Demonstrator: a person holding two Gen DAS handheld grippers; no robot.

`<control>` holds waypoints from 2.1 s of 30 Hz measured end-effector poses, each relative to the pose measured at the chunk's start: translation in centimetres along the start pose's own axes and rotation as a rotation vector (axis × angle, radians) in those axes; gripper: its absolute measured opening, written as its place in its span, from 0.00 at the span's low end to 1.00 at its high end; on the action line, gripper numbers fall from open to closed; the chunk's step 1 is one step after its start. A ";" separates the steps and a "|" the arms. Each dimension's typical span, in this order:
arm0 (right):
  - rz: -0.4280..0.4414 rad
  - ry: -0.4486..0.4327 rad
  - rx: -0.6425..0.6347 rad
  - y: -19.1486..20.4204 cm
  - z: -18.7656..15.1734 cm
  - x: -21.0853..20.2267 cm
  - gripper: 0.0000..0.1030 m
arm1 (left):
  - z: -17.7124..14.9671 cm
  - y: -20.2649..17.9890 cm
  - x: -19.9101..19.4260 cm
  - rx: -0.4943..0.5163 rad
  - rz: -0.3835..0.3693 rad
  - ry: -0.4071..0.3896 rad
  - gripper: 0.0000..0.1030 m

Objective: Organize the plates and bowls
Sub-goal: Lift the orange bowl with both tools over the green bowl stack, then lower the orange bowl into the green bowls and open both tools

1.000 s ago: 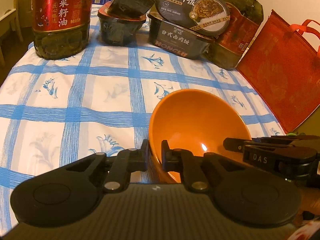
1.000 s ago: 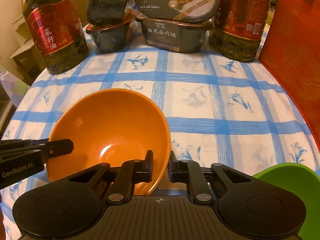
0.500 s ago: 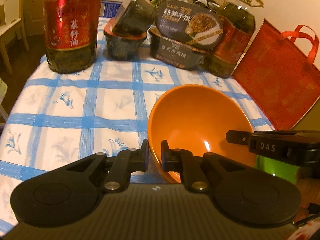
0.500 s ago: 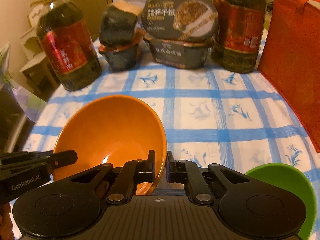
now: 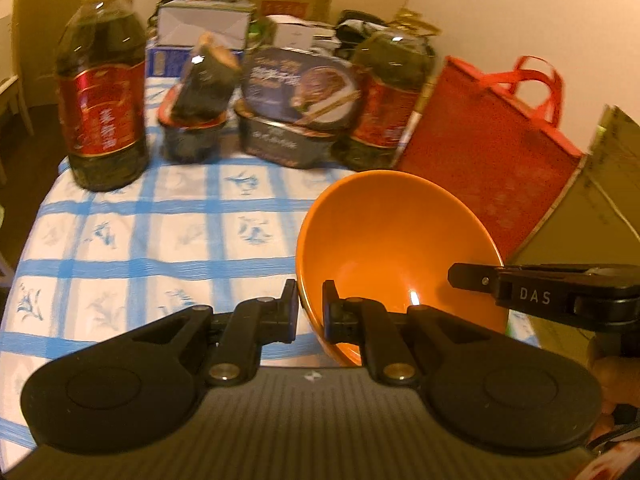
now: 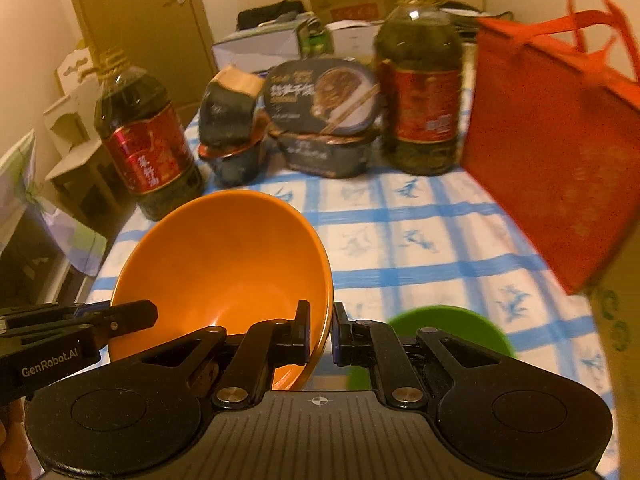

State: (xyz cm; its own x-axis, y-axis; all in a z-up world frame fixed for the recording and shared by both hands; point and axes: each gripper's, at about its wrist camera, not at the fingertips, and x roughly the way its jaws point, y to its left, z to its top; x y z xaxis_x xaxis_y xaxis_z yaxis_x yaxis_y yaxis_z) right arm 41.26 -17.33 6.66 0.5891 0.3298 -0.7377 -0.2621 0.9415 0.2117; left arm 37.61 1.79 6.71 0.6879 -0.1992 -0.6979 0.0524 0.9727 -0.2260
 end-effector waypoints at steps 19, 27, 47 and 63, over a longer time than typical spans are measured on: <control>-0.075 0.040 0.116 -10.2 -3.8 -2.6 0.10 | -2.9 -9.6 4.5 0.101 -0.065 0.094 0.10; -0.084 0.075 0.119 -11.8 -4.6 0.2 0.10 | -3.5 -9.5 7.6 0.108 -0.068 0.135 0.10; -0.117 0.074 0.064 -12.1 -5.8 2.6 0.10 | -4.6 -9.8 10.7 0.161 -0.037 0.161 0.09; -0.015 0.003 0.177 -13.7 -6.4 1.5 0.26 | -4.6 -9.7 9.7 0.153 -0.036 0.115 0.13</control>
State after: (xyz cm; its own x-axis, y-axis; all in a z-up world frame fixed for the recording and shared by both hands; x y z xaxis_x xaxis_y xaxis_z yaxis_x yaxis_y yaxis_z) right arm 40.84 -30.16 -1.47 0.5895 0.3161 -0.7433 -0.1145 0.9437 0.3105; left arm 40.39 -10.15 -0.97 0.5972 -0.2381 -0.7659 0.1908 0.9697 -0.1526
